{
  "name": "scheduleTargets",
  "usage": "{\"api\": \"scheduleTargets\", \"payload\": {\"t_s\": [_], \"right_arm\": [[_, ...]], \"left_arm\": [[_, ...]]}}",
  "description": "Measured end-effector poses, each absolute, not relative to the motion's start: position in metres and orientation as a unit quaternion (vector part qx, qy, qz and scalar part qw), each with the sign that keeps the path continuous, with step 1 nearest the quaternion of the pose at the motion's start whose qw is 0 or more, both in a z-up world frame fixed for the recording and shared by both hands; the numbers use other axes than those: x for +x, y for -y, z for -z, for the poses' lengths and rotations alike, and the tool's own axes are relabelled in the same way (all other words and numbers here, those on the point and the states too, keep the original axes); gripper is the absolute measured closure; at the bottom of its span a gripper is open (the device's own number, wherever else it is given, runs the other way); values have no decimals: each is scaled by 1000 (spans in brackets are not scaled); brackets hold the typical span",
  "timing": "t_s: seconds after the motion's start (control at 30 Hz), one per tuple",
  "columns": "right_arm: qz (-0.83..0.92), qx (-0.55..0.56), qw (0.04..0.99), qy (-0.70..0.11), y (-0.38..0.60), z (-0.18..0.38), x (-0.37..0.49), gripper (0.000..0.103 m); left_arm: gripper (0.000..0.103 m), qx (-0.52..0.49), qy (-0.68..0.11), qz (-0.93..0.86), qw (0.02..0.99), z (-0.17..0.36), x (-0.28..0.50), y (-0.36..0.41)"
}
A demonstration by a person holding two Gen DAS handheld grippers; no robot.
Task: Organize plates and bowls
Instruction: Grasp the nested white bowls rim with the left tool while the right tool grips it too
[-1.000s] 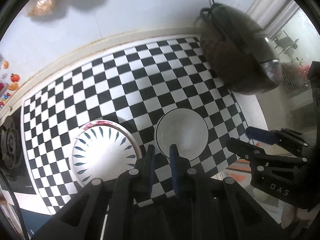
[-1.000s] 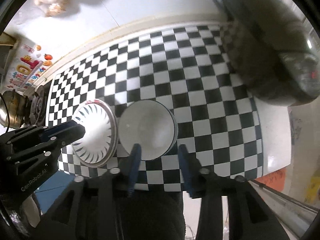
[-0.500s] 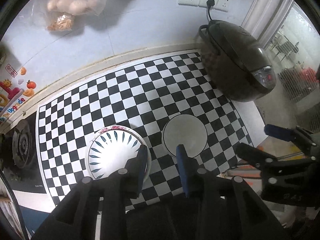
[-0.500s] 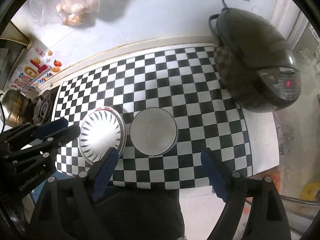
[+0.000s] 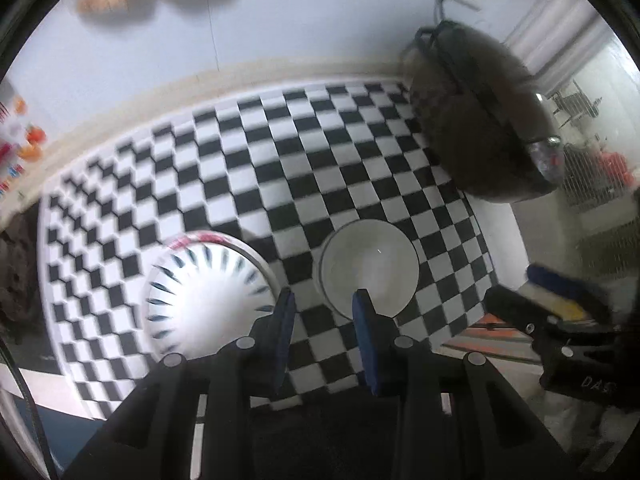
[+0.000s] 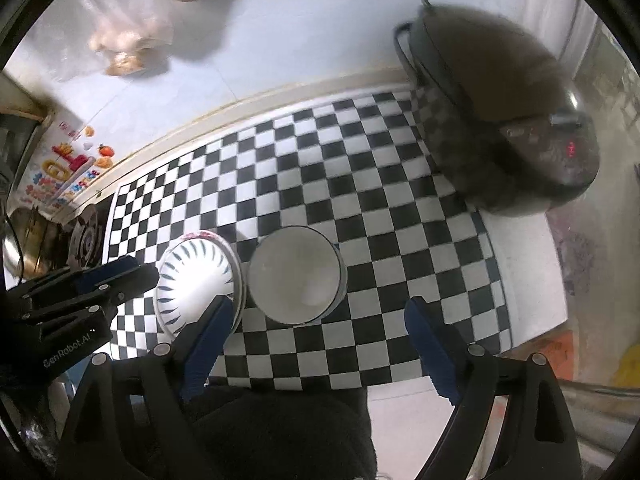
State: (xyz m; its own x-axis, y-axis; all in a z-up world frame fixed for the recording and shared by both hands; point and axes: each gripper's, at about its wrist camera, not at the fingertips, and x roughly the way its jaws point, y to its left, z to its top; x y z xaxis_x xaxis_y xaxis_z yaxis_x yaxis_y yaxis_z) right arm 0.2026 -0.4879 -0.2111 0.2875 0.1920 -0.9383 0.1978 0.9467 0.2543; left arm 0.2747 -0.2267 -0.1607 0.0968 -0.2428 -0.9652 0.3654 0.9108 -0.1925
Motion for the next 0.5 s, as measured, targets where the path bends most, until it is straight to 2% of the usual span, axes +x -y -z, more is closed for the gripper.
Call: {"api": "scheduleTargets", "payload": {"t_s": [0.2,0.5], "right_arm": [[1,218,739,-638,508,284,222,13],[-17,318,670,-670,528,368,239,13]], "left_arm": [[75,-17,-712,213,669,226,313,228],[75,-66,-778,217,586,297,341,240]]}}
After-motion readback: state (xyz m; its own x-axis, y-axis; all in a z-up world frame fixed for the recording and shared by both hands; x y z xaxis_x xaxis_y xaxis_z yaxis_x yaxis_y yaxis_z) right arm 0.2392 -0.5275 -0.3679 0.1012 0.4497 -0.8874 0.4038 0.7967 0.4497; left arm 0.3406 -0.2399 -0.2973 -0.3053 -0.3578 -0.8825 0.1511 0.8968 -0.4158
